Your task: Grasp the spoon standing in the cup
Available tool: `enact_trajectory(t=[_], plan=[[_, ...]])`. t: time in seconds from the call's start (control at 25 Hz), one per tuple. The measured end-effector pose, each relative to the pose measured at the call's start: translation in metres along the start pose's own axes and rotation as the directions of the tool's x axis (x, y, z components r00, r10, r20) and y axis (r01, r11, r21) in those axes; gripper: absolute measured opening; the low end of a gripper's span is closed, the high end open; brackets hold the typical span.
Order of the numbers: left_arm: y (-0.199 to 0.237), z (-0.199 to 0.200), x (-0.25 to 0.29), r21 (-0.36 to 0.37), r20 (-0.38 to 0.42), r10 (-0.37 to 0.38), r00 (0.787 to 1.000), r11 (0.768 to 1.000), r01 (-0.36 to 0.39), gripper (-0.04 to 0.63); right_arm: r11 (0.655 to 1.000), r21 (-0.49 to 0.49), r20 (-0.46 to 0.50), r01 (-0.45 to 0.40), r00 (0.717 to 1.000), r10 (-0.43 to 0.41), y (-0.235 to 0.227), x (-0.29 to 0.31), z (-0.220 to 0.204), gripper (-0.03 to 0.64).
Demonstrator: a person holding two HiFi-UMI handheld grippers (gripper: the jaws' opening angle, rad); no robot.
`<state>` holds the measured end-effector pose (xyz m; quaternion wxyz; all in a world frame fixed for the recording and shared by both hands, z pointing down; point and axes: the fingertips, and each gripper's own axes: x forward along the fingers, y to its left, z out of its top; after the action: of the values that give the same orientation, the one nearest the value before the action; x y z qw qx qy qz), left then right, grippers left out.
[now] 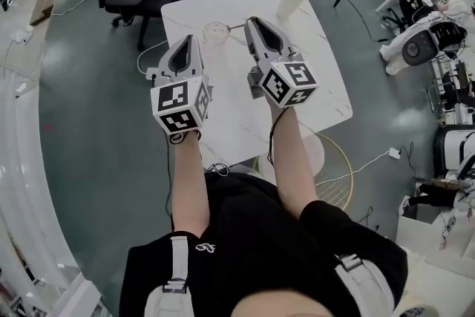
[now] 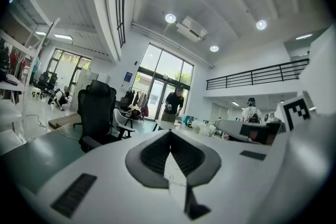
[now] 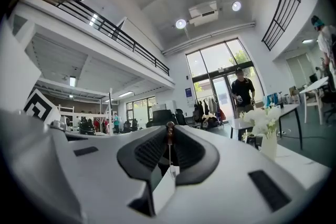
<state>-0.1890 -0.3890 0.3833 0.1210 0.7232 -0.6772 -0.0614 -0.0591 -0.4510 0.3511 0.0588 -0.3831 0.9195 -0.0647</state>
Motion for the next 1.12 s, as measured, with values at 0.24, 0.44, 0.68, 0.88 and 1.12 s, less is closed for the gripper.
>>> enact_trajectory(t=[0.24, 0.44, 0.68, 0.88, 1.12], plan=[[-0.016, 0.033, -0.004, 0.036, 0.049, -0.043, 0.998, 0.999, 0.041, 0.015, 0.996, -0.075, 0.01, 0.04, 0.999, -0.039, 0.007, -0.032, 0.024, 0.049], [-0.023, 0.043, -0.002, 0.064, 0.059, -0.046, 0.997, 0.997, 0.042, 0.015, 0.992, -0.095, -0.022, 0.08, 0.996, -0.082, -0.004, -0.044, 0.018, 0.049], [-0.025, 0.037, 0.001, 0.099, 0.038, -0.04, 0.998, 0.994, 0.036, 0.015, 0.989, -0.094, -0.041, 0.117, 0.992, -0.122, -0.013, -0.051, 0.007, 0.048], [-0.034, 0.034, 0.003, 0.111, 0.021, -0.062, 0.998, 0.992, 0.059, 0.015, 0.987, -0.11, -0.041, 0.115, 0.992, -0.12, -0.011, -0.05, 0.008, 0.048], [-0.041, 0.033, 0.005, 0.127, 0.011, -0.084, 0.996, 0.988, 0.082, 0.015, 0.986, -0.128, -0.046, 0.108, 0.992, -0.114, -0.007, -0.05, 0.008, 0.048]])
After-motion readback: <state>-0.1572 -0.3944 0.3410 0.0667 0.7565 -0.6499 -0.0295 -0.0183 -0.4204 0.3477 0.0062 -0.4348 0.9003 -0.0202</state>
